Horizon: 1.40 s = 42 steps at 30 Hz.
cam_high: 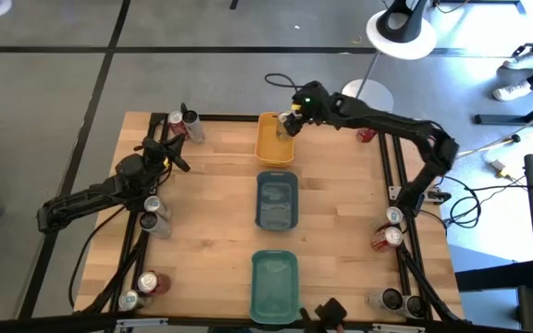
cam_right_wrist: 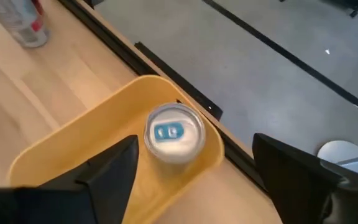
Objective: Sort soda cans
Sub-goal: Put the top right blue soda can into the yellow bin
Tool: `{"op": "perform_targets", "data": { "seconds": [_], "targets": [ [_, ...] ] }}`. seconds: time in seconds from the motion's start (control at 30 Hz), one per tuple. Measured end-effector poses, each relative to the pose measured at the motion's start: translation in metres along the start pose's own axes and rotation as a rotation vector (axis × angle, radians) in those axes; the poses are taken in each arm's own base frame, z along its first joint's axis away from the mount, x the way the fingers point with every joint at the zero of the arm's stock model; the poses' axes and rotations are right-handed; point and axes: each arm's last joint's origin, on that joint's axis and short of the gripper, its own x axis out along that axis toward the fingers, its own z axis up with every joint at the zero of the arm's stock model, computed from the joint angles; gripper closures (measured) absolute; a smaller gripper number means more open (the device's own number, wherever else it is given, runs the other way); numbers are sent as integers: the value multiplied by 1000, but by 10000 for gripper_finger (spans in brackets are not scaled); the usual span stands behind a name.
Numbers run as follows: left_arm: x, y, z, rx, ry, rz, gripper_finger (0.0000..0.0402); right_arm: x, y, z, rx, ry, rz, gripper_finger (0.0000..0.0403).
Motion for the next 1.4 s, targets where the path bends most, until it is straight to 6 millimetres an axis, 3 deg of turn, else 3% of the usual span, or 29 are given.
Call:
{"op": "perform_targets", "data": {
  "seconds": [0.17, 0.37, 0.63, 1.1, 1.4],
  "targets": [
    [0, 0, 0, 0, 0, 0, 386, -48, -11, -2, -5, 35, 2, 93],
    [0, 0, 0, 0, 0, 0, 386, -99, -23, -19, 29, 162, 28, 94],
    [0, 0, 0, -14, 2, 0, 386, -152, -23, -47, 127, 353, 117, 94],
    [0, 0, 0, -15, 0, 0, 386, -195, 7, -88, 170, 674, 80, 94],
    [0, 0, 0, -15, 0, 0, 386, -205, 23, -96, 239, 709, 116, 94]
  ]
}}
